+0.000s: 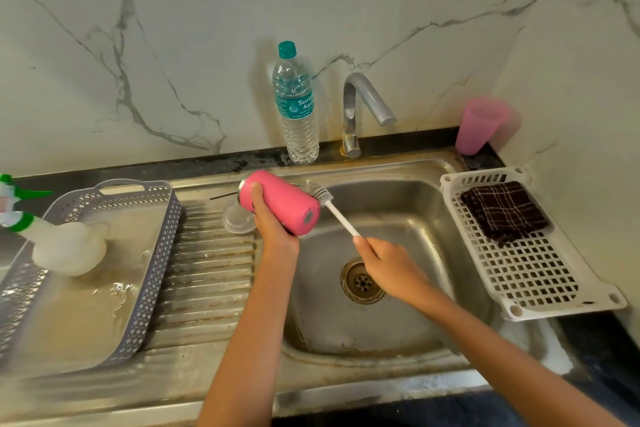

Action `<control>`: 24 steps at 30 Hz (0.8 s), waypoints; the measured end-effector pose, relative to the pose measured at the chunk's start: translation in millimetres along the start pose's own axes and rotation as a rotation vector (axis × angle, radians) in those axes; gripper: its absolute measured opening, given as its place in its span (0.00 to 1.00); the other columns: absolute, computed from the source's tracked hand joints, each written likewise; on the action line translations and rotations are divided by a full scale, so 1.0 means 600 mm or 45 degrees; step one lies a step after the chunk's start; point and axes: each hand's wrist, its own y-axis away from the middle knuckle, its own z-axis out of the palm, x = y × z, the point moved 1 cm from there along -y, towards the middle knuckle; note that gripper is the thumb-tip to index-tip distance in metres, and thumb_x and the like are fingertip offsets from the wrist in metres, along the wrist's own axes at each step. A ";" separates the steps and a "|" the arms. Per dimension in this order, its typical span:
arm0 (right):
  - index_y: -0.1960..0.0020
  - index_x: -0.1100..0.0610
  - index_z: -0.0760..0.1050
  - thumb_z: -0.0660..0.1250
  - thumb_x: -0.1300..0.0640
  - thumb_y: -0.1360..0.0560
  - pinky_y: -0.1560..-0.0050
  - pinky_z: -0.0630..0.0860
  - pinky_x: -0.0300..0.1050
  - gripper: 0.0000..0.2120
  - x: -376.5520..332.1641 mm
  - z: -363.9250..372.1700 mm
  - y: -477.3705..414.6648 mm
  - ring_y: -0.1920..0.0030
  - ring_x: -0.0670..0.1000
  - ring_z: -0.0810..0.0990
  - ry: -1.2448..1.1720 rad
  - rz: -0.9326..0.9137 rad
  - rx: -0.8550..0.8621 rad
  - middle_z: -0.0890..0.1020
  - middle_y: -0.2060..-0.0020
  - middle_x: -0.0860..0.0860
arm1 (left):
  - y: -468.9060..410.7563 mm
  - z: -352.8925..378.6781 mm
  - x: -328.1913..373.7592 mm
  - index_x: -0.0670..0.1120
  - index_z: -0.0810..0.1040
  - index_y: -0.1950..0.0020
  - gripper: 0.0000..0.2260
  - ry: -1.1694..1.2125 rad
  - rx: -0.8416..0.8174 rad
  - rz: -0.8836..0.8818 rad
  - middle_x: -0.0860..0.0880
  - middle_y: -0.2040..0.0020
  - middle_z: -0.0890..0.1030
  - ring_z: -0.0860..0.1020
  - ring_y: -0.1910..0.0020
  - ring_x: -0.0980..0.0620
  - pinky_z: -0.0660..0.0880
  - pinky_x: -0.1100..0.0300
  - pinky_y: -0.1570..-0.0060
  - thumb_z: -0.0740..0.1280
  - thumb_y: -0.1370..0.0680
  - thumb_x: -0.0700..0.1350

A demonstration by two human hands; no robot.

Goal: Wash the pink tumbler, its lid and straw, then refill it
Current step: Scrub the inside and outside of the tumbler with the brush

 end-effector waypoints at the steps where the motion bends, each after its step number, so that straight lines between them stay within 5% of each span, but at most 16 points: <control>1: 0.66 0.53 0.65 0.51 0.43 0.18 0.67 0.64 0.44 0.22 0.003 0.002 0.001 0.70 0.48 0.69 -0.025 0.023 -0.002 0.70 0.72 0.48 | -0.002 0.001 -0.002 0.50 0.67 0.28 0.35 0.041 0.041 0.026 0.46 0.41 0.81 0.82 0.47 0.47 0.82 0.50 0.52 0.70 0.29 0.65; 4: 0.65 0.52 0.65 0.50 0.43 0.17 0.70 0.63 0.39 0.21 0.004 0.011 -0.001 0.71 0.46 0.68 -0.089 0.111 -0.051 0.70 0.71 0.48 | -0.011 0.003 -0.007 0.52 0.66 0.26 0.46 0.188 0.052 0.026 0.47 0.39 0.82 0.81 0.42 0.47 0.76 0.46 0.38 0.78 0.39 0.66; 8: 0.61 0.54 0.66 0.51 0.43 0.17 0.80 0.62 0.37 0.19 -0.006 0.018 -0.012 0.75 0.47 0.64 -0.392 0.269 -0.078 0.67 0.71 0.49 | 0.009 0.005 -0.019 0.50 0.69 0.27 0.38 0.144 -0.093 0.012 0.46 0.37 0.79 0.80 0.40 0.47 0.82 0.52 0.53 0.78 0.34 0.53; 11: 0.60 0.54 0.66 0.51 0.43 0.18 0.80 0.59 0.38 0.19 -0.012 0.022 -0.015 0.76 0.46 0.62 -0.569 0.342 -0.075 0.65 0.71 0.49 | 0.013 0.009 -0.030 0.49 0.68 0.28 0.39 0.152 -0.067 -0.018 0.44 0.36 0.78 0.79 0.40 0.44 0.83 0.48 0.53 0.79 0.36 0.48; 14: 0.60 0.52 0.67 0.51 0.42 0.18 0.80 0.61 0.38 0.19 -0.006 0.028 -0.001 0.77 0.46 0.63 -0.471 0.318 -0.106 0.66 0.72 0.48 | 0.000 0.008 -0.024 0.50 0.68 0.28 0.40 0.240 -0.052 -0.004 0.44 0.36 0.78 0.80 0.41 0.45 0.81 0.45 0.48 0.80 0.36 0.48; 19: 0.61 0.51 0.66 0.51 0.43 0.18 0.81 0.60 0.36 0.18 -0.022 0.002 -0.019 0.77 0.46 0.63 -0.536 0.293 -0.034 0.66 0.71 0.49 | 0.015 0.009 -0.045 0.47 0.69 0.29 0.28 0.164 -0.143 -0.052 0.44 0.40 0.81 0.81 0.43 0.46 0.79 0.43 0.43 0.73 0.26 0.48; 24: 0.62 0.52 0.64 0.50 0.45 0.17 0.82 0.60 0.36 0.18 -0.027 -0.001 -0.001 0.78 0.47 0.64 -0.405 0.234 -0.081 0.66 0.71 0.49 | 0.000 0.013 -0.033 0.47 0.66 0.26 0.32 0.251 -0.133 -0.009 0.44 0.38 0.79 0.80 0.41 0.46 0.78 0.42 0.41 0.74 0.27 0.49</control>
